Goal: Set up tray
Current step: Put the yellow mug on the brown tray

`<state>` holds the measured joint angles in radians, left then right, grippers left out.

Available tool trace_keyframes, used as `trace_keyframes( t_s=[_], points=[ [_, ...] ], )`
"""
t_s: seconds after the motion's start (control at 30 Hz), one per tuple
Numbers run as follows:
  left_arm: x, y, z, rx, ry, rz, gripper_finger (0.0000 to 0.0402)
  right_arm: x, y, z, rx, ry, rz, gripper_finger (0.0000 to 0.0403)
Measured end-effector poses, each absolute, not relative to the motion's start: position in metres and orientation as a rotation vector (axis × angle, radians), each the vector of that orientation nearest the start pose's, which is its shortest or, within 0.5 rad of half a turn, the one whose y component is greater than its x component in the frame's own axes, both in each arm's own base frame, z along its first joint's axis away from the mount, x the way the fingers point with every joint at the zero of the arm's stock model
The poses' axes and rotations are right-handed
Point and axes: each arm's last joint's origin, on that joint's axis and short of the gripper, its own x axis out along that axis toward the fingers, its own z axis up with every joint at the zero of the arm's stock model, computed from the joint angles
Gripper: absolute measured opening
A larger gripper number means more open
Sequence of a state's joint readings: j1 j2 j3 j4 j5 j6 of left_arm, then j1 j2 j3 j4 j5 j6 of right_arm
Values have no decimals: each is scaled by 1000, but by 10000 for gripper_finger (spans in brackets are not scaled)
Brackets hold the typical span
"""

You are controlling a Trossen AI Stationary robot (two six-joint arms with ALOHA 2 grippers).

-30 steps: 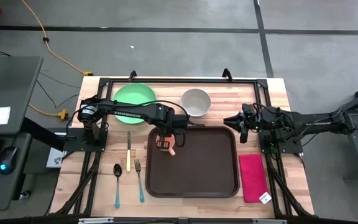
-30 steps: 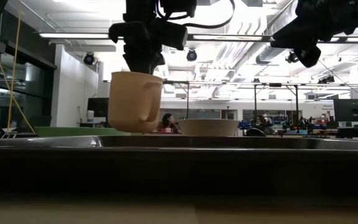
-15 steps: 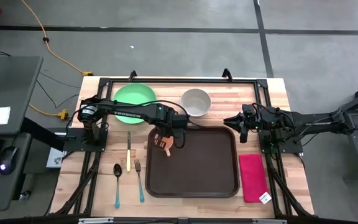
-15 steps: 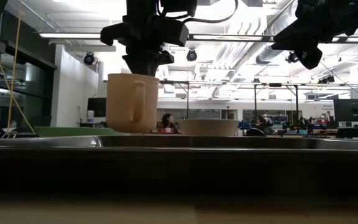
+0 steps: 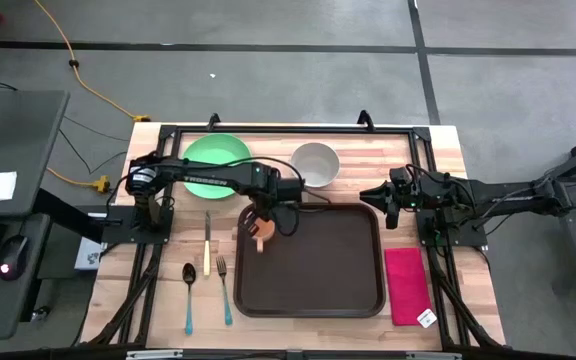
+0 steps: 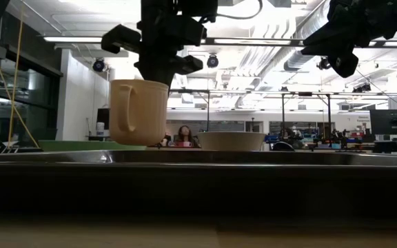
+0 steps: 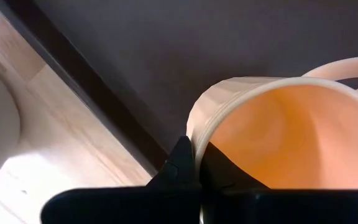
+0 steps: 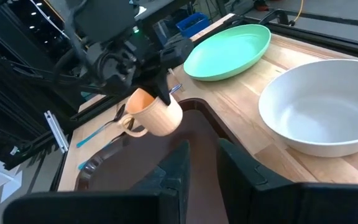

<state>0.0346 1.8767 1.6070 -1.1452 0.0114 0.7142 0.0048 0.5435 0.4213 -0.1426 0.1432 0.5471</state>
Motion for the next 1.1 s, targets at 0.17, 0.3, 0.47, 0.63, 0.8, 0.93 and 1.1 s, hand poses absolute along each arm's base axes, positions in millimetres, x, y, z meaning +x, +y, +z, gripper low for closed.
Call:
trace_keyframes(
  t_s=[0.17,0.3,0.47,0.63,0.8,0.93,1.1],
  points=[
    [366,29,252,549,1341,-499,18,138,-3,245,542,217,-207,56],
    [367,38,253,521,1306,-509,18,138,-3,245,545,215,-210,57],
    [370,36,253,556,1270,-540,18,138,-3,245,545,215,-210,56],
    [369,36,253,583,1257,-576,18,138,-3,245,545,215,-211,57],
    [369,36,250,602,1247,-591,18,138,-3,245,540,215,-210,56],
    [364,35,237,575,1273,-623,18,138,-3,245,543,215,-210,57],
    [361,34,231,578,1267,-621,18,138,-4,245,543,213,-217,55]
  ],
)
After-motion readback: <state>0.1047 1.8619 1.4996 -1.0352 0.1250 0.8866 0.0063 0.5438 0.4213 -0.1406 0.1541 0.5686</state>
